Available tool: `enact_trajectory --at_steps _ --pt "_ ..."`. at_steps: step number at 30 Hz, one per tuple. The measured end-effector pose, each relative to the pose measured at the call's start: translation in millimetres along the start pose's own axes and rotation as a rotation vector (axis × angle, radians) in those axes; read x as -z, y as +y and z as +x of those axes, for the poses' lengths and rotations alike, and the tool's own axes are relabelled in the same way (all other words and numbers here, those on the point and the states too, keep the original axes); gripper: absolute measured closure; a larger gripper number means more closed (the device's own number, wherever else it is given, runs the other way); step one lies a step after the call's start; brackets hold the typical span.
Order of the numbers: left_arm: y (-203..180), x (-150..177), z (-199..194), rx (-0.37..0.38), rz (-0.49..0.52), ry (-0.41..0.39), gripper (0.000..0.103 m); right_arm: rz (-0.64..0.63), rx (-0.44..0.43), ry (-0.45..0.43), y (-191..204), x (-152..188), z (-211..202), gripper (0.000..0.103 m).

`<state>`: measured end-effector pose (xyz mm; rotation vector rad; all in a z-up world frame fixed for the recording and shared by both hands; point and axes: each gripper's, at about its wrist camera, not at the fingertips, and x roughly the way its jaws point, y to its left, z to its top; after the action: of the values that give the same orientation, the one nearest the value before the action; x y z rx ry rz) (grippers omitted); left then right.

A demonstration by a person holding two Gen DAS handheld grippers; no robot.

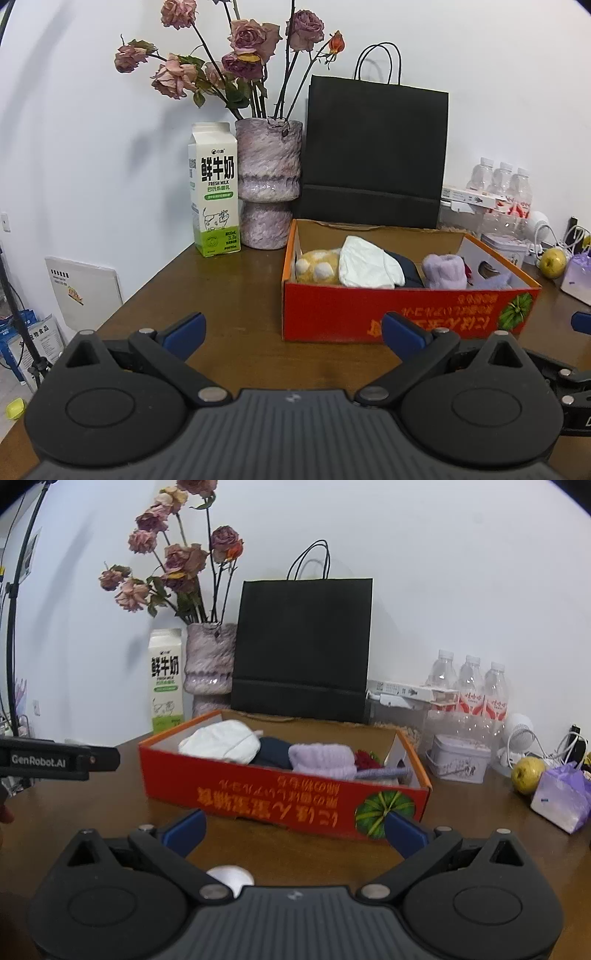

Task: Organize objects
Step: 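Move the right tool back to the white bottle cap on the table, then grasp the white bottle cap with the right tool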

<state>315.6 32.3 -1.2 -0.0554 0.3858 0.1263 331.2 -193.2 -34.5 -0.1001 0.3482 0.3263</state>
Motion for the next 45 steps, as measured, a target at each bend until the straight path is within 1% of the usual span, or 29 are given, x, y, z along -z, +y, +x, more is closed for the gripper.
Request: enact_trajectory --at_steps 5,13,17,19,21,23,27,30,31,33,34,35,36,38,39,41,42,45 --pt "5.3 11.3 -18.3 0.004 -0.001 0.007 0.0 -0.001 -0.005 0.026 7.7 11.6 -14.4 0.0" --pt "16.1 25.5 -40.1 0.018 0.023 0.02 0.0 -0.022 -0.014 0.081 23.9 31.4 -30.6 0.0" --pt "22.6 29.6 -45.2 0.005 0.025 0.029 0.0 -0.03 -0.018 0.102 29.9 34.3 -33.6 0.0" --pt "26.0 30.2 -45.1 0.006 0.018 0.038 0.0 -0.032 -0.012 0.134 31.2 34.4 -28.3 0.0" --pt "27.8 30.5 -44.8 0.002 0.013 0.045 0.0 -0.027 -0.015 0.188 32.4 35.1 -19.1 0.0" --pt "28.7 30.4 -44.6 0.002 0.011 0.05 0.0 -0.012 -0.024 0.245 32.8 34.9 -7.6 0.0" --pt "31.1 30.0 -45.3 0.005 0.004 0.051 0.0 0.032 -0.032 0.324 32.9 34.4 17.2 0.002" --pt "32.7 30.4 -45.0 0.003 0.001 0.056 0.0 0.057 -0.023 0.333 33.5 32.3 31.7 0.004" --pt "33.3 30.4 -44.4 0.002 -0.001 0.06 0.0 0.06 -0.019 0.333 34.0 31.1 35.8 0.007" --pt "34.2 30.4 -43.1 0.0 -0.005 0.066 0.0 0.068 -0.018 0.322 33.9 27.3 42.7 0.019" --pt "34.7 30.4 -42.5 -0.001 -0.007 0.07 0.0 0.068 -0.017 0.31 34.8 25.8 44.7 0.034" --pt "34.8 30.4 -41.9 -0.001 -0.008 0.073 0.0 0.068 -0.021 0.3 35.3 24.1 45.2 0.057" --pt "34.9 30.5 -41.4 -0.001 -0.008 0.075 0.0 0.067 -0.031 0.29 35.2 22.7 44.9 0.063" --pt "35.0 30.3 -40.7 -0.001 -0.008 0.078 0.0 0.067 -0.05 0.251 35.7 20.7 39.1 0.064" --pt "35.2 30.2 -40.3 -0.001 -0.008 0.079 0.0 0.067 -0.047 0.214 35.5 19.7 33.3 0.064" --pt "35.0 30.5 -39.7 -0.001 -0.007 0.082 0.0 0.06 -0.03 0.104 36.5 19.1 14.2 0.064" --pt "35.0 30.3 -39.2 -0.001 -0.007 0.084 0.0 0.046 -0.018 0.069 38.3 19.3 7.1 0.064" --pt "34.7 30.5 -39.2 0.001 -0.006 0.086 0.0 0.009 -0.006 0.002 44.1 22.9 -13.9 0.064"
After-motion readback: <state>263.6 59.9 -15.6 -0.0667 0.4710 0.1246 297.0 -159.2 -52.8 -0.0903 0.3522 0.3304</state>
